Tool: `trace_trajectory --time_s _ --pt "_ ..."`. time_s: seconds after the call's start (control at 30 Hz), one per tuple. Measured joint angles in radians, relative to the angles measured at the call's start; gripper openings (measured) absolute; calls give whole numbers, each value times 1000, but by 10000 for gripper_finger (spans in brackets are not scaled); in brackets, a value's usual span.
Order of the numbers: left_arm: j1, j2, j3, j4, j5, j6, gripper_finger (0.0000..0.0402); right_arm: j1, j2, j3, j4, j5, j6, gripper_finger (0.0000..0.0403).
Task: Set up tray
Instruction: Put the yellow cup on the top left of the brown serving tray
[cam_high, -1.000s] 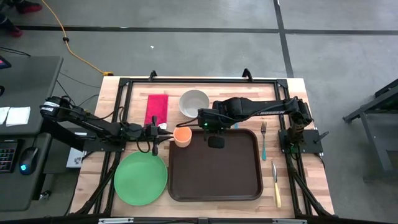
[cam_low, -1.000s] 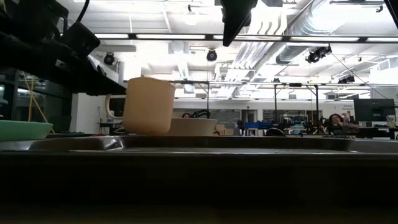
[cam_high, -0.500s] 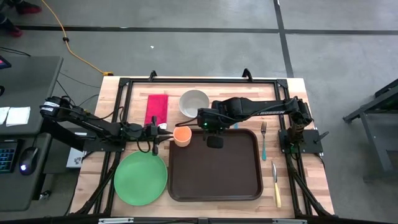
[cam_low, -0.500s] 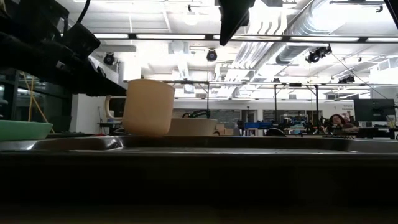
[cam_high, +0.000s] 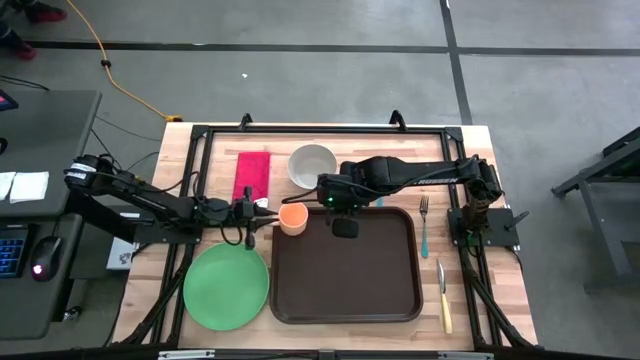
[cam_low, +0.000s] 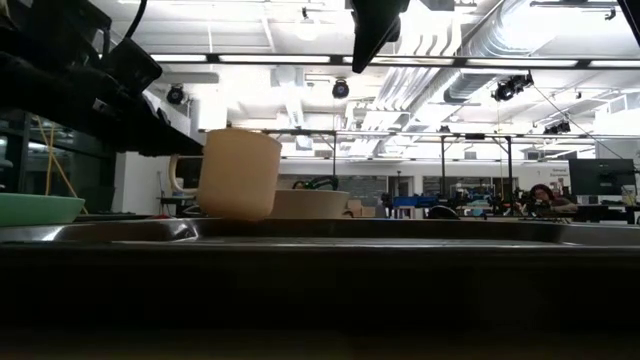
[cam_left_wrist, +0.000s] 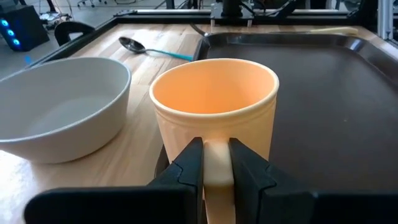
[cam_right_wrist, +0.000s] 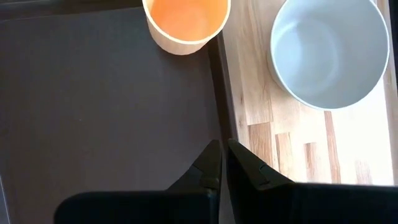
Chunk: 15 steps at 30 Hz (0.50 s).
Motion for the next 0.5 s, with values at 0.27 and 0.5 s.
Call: trace_trajectory --time_s 0.27,0.5 --pt "-56 83 32 28 -50 -19 88 0 0 0 2 23 -5 0" --pt "-57 99 33 21 -65 -24 88 0 0 0 2 22 -13 0"
